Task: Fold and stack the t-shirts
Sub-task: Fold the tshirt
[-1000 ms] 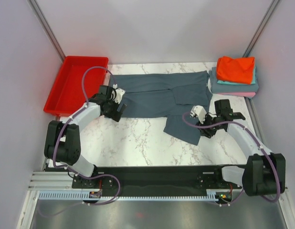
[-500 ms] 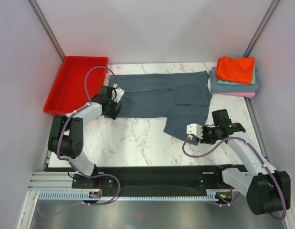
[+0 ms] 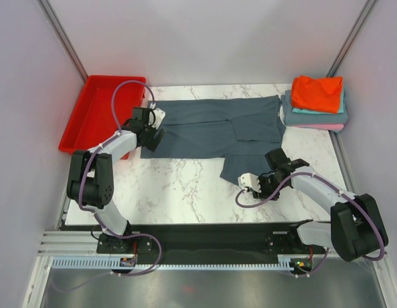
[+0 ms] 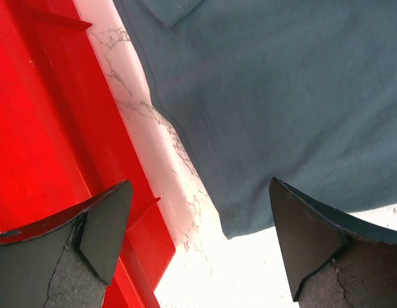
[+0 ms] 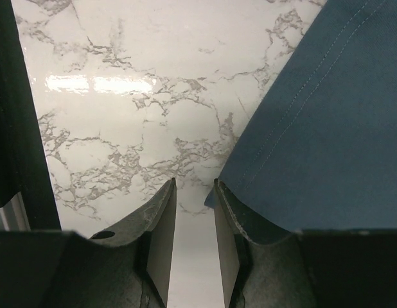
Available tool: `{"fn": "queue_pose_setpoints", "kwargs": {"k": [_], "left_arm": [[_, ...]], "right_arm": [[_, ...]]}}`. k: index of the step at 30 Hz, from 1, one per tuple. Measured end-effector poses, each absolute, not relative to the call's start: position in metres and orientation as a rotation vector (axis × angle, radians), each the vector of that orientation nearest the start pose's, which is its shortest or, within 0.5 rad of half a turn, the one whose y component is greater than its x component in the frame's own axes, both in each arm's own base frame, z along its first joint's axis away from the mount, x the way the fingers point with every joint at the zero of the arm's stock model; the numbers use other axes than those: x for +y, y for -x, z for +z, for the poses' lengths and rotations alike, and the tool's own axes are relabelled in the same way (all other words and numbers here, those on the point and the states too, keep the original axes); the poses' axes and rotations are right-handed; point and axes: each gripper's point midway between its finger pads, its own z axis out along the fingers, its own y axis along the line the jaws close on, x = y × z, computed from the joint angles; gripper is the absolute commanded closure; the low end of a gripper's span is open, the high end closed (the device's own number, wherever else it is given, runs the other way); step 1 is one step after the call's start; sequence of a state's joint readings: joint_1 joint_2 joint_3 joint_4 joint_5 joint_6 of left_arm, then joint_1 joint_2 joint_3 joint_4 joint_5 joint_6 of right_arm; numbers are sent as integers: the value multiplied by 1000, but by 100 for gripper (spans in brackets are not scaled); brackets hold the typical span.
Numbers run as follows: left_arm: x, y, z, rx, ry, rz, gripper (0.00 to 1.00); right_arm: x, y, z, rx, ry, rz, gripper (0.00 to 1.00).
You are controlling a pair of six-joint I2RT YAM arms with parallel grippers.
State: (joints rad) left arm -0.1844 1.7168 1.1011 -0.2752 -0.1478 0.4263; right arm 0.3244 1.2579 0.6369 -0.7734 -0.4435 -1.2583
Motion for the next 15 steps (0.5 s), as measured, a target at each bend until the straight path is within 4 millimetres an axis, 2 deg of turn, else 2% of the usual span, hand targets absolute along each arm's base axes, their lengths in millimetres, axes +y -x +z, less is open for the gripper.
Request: {"fn": "queue_pose_setpoints", "kwargs": {"k": [15], "left_arm": [[-32,-421,65,2390,-665,285,5]], "right_arm": [[96,-191,22,1896,2009,323,59]]}}
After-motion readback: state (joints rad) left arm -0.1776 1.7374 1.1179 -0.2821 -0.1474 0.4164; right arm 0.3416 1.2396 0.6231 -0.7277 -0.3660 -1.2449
